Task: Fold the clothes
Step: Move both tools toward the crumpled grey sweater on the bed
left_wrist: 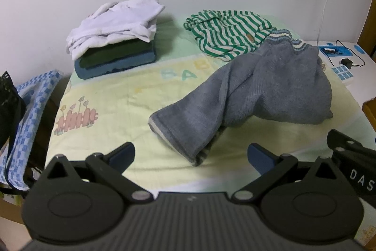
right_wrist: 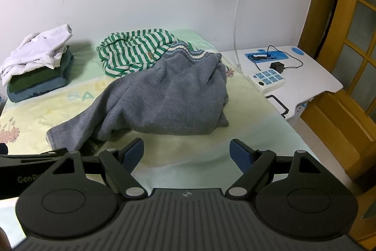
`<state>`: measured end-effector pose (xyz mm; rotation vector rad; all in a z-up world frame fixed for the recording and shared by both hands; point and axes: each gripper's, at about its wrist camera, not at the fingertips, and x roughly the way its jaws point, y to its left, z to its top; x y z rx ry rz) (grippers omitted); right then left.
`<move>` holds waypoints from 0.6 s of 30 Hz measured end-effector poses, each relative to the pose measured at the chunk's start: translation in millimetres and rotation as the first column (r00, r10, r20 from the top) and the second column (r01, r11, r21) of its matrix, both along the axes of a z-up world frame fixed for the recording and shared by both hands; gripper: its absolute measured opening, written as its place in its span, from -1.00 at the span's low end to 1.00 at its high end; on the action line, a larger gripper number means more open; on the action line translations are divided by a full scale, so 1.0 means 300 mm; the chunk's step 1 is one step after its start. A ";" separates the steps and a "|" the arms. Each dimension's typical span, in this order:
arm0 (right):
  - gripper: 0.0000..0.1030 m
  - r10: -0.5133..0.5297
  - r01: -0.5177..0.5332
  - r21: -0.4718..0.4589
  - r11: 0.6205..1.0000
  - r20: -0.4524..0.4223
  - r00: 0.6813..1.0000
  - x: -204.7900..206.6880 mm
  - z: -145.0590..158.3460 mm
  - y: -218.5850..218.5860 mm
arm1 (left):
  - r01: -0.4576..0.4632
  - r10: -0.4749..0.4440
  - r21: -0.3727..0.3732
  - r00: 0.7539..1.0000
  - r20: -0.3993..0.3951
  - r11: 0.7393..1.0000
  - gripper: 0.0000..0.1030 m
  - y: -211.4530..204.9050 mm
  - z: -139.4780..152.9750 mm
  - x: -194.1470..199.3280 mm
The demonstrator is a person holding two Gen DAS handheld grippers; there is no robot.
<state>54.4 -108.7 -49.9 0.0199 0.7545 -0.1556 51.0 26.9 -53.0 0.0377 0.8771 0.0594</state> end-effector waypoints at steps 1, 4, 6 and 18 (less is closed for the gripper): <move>0.61 -0.001 0.001 0.001 1.000 -0.001 1.000 0.002 -0.001 0.000 | 0.000 0.000 -0.001 1.000 -0.002 1.000 0.97 0.002 -0.001 0.003; 0.61 -0.002 0.002 0.003 1.000 -0.005 1.000 0.007 -0.003 0.002 | 0.001 -0.001 -0.002 1.000 -0.004 1.000 0.97 0.004 -0.003 0.007; 0.61 -0.002 0.002 0.002 1.000 -0.004 1.000 0.008 -0.003 0.004 | 0.001 -0.001 -0.003 1.000 -0.004 1.000 0.97 0.006 -0.003 0.009; 0.61 -0.019 0.019 0.007 1.000 -0.027 0.999 0.018 -0.039 -0.016 | 0.028 -0.029 -0.018 0.999 -0.033 0.999 0.97 -0.001 -0.048 0.037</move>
